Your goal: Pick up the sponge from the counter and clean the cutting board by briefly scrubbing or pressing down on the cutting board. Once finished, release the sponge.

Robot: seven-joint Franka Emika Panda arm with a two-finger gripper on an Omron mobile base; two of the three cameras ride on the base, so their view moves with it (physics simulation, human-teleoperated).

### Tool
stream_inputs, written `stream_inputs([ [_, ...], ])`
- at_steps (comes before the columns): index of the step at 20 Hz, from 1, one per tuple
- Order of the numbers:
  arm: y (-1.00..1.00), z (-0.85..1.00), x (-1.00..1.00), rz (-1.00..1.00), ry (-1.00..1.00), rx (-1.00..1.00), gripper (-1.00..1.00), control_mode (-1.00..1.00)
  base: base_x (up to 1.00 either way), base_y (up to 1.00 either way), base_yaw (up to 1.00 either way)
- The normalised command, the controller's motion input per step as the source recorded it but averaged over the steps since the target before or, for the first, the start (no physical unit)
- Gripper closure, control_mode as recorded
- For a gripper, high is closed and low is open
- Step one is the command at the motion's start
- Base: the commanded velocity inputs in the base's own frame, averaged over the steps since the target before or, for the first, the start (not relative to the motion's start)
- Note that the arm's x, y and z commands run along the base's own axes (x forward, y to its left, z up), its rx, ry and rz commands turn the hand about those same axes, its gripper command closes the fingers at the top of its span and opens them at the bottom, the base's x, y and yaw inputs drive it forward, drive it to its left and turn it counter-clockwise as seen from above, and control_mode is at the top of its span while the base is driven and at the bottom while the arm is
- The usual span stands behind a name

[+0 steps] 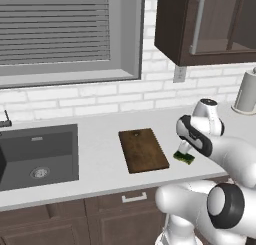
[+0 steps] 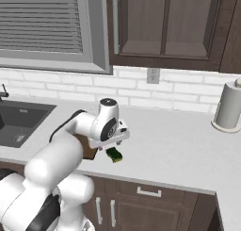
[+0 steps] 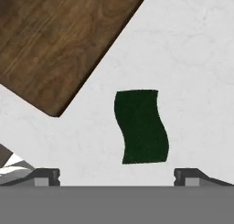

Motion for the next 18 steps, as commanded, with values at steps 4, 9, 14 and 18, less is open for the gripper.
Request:
stream_inputs([
  [4, -0.01, -0.29, 0.32, 0.0, 0.0, -0.06, -1.0, -1.0, 0.0, 0.0, 0.0],
  [9, -0.07, -0.28, 0.15, 0.01, 0.0, -0.02, -1.0, -1.0, 0.0, 0.0, 0.0],
  [14, -0.08, -0.28, 0.03, 0.03, 0.0, 0.0, -1.0, -1.0, 0.0, 0.0, 0.0],
  [18, -0.01, -0.27, 0.0, 0.03, 0.0, -0.01, -1.0, -1.0, 0.0, 0.0, 0.0],
])
